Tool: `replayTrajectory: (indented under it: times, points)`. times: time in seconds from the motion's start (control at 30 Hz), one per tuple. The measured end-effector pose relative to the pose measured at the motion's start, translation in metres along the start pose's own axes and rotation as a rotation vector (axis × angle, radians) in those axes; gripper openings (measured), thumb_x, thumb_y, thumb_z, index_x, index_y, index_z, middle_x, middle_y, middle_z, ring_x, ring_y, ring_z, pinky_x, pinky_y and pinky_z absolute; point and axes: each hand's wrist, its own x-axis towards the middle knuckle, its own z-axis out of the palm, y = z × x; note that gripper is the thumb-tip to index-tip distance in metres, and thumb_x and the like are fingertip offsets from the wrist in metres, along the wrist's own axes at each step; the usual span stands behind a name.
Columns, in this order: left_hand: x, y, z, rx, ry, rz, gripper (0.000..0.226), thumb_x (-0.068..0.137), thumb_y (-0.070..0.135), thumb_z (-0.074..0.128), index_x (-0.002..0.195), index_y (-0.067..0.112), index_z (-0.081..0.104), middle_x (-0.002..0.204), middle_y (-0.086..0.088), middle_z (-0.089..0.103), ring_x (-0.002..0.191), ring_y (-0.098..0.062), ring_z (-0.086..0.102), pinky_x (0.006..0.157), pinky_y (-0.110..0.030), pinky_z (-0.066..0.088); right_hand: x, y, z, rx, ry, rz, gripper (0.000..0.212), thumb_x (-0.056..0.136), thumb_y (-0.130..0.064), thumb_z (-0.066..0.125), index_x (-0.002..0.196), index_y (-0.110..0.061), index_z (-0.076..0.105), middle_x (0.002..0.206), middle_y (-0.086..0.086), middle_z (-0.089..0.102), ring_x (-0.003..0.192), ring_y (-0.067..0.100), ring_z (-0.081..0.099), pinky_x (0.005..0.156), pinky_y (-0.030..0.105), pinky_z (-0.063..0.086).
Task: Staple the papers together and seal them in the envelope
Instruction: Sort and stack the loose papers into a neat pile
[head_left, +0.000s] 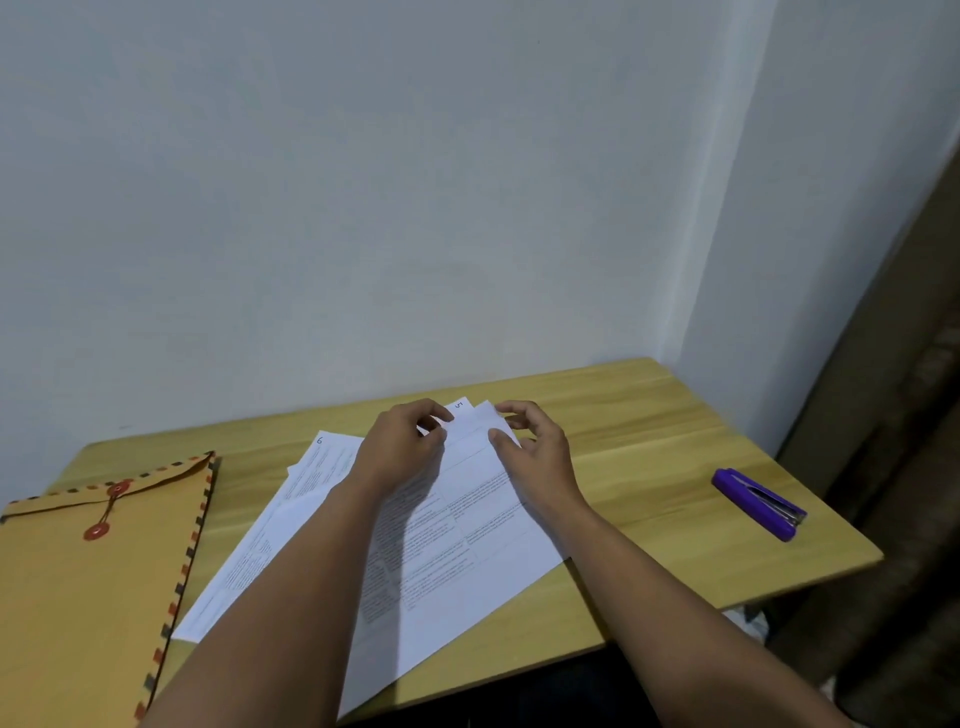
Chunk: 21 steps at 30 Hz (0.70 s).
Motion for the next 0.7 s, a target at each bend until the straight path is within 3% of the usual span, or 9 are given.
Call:
replayTrajectory:
  times: [0.2,0.37,0.5,0.7]
  points:
    - [0.001,0.000,0.004,-0.010,0.052,0.016,0.011,0.087,0.026,0.069,0.088,0.037,0.071,0.082,0.014,0.069,0.079,-0.005,0.063,0.074,-0.040,0.057,0.004,0.002,0.003,-0.003,0.054,0.020,0.026,0.093,-0.015,0.075,0.104,-0.039,0.071,0.103,-0.006,0.066,0.082,0.041,0.073,0.070,0.058,0.061]
    - [0.005,-0.001,0.004,-0.053,0.031,0.027,0.013,0.086,0.023,0.072,0.088,0.035,0.075,0.079,0.012,0.071,0.080,-0.011,0.067,0.079,-0.043,0.058,0.006,0.005,0.005,0.054,0.019,0.019,0.036,0.095,-0.014,0.073,0.116,-0.043,0.070,0.108,0.001,0.068,0.083,0.039,0.074,0.073,0.057,0.063]
    - [0.006,0.000,0.004,-0.073,0.015,0.039,0.013,0.087,0.021,0.072,0.088,0.034,0.076,0.080,0.010,0.071,0.074,-0.009,0.067,0.077,-0.040,0.059,0.009,0.003,0.006,0.089,-0.008,0.008,0.045,0.098,-0.011,0.069,0.121,-0.049,0.071,0.099,-0.008,0.058,0.070,0.018,0.059,0.067,0.034,0.055]
    - [0.006,0.000,0.005,-0.085,0.004,0.056,0.015,0.088,0.018,0.072,0.091,0.032,0.077,0.080,0.008,0.071,0.072,-0.008,0.066,0.075,-0.031,0.055,0.016,0.008,0.006,0.107,-0.019,0.008,0.034,0.099,-0.007,0.066,0.111,-0.038,0.076,0.093,-0.019,0.060,0.073,0.018,0.062,0.072,0.037,0.053]
